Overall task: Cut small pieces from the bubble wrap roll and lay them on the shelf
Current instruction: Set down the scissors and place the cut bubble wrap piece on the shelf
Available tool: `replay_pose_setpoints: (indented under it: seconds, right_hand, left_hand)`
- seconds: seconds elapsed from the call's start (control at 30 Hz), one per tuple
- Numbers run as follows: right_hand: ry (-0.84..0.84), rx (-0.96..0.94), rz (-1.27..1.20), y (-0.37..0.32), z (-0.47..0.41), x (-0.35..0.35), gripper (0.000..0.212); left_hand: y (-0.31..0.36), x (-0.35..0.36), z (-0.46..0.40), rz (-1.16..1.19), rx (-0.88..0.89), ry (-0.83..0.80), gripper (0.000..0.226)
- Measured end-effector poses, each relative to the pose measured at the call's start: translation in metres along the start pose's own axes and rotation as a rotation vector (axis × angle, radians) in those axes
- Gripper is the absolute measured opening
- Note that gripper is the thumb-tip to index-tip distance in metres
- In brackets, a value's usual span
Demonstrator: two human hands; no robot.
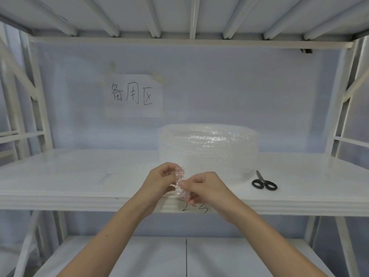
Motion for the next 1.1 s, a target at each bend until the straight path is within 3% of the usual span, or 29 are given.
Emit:
replay_pose_setpoints:
  seconds: [0.17,0.3,0.6,0.73,0.93,1.1]
  right_hand:
    - [-0.039,0.034,-0.079,0.001,-0.008,0.010,0.034]
    - [-0.063,0.032,-0.096,-0.001,-0.010,0.017,0.018]
    - [-0.052,0.008,-0.058,-0.001,-0.014,0.017,0.020]
    - [-0.044,0.000,-0.036,0.000,-0.020,0.023,0.015]
    - [-0.064,0.002,-0.047,0.002,-0.028,0.032,0.011]
    - [0.001,-0.034,-0.020,-0.004,-0.035,0.027,0.027]
  left_hand:
    - [-0.001,-0.007,0.005,0.036,-0.011,-0.019,0.011]
    - [0.002,-0.015,0.009,0.075,-0.020,-0.028,0.006]
    - [0.008,-0.038,0.019,0.261,-0.141,-0.128,0.031]
    - [0.006,-0.037,0.020,0.140,-0.138,-0.094,0.039]
    - [0.005,-0.046,0.017,0.074,-0.088,0.009,0.012]
    - [0.004,-0.051,0.019,0.050,-0.088,0.002,0.021]
Point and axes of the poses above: each hand's wrist, its own z-axis away from the middle knuckle, its own x-axis out of the palm, y = z × x, the point moved 4 cm from there along -z, towards the middle knuckle, and after that the axes turned 12 degrees about -y, right-handed, at the moved point
